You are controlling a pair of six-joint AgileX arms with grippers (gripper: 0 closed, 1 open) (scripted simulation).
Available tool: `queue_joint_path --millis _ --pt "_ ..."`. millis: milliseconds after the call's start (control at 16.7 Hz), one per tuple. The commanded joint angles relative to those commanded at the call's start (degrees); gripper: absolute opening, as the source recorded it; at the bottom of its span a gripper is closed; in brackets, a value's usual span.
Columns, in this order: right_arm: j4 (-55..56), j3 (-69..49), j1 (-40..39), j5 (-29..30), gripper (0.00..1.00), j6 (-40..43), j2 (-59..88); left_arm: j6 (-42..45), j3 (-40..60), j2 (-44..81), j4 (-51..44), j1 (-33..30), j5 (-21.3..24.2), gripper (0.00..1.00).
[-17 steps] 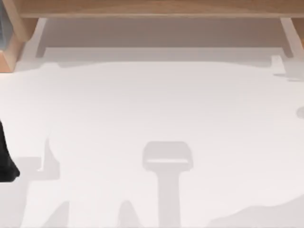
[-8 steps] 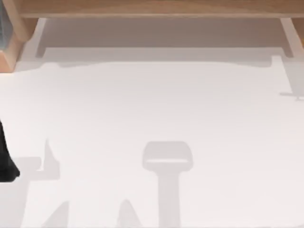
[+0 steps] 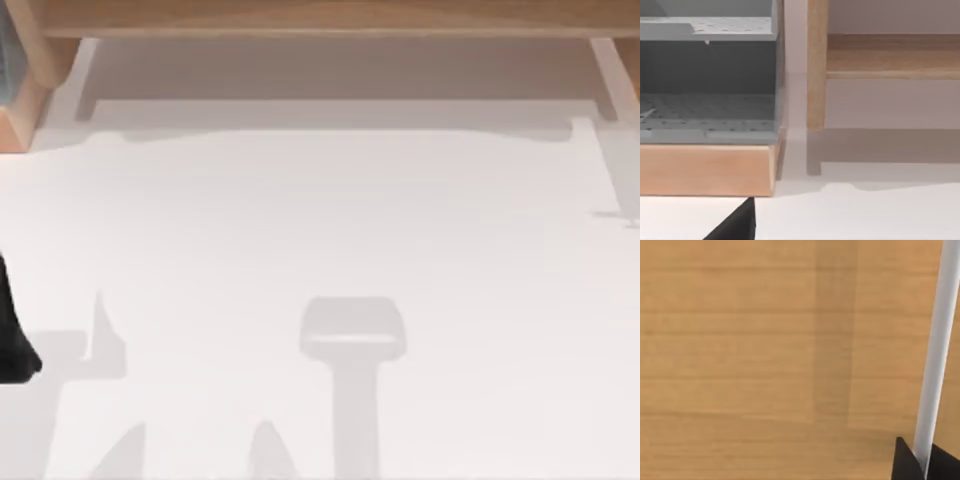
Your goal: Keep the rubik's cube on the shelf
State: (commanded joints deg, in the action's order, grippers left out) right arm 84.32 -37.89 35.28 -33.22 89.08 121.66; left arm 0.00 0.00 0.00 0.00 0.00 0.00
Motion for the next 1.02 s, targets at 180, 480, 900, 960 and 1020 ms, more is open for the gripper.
queue_joint_path --millis 180,480,900,960,1020 --pt "2.95 5.3 2.5 -2.48 0.0 -0.07 -1.63 0.0 0.0 0.0 0.0 0.0 0.0 1.0" --pt "6.2 10.09 5.47 -5.42 0.0 -0.19 -3.53 0.0 0.0 0.0 0.0 0.0 0.0 1.0" --pt "6.2 10.09 5.47 -5.42 0.38 -0.19 -3.53 0.0 0.0 0.0 0.0 0.0 0.0 1.0" --pt "6.2 10.09 5.47 -5.42 0.45 -0.19 -3.53 0.0 0.0 0.0 0.0 0.0 0.0 1.0" --pt "6.2 10.09 5.47 -5.42 0.53 -0.19 -3.53 0.0 0.0 0.0 0.0 0.0 0.0 1.0"
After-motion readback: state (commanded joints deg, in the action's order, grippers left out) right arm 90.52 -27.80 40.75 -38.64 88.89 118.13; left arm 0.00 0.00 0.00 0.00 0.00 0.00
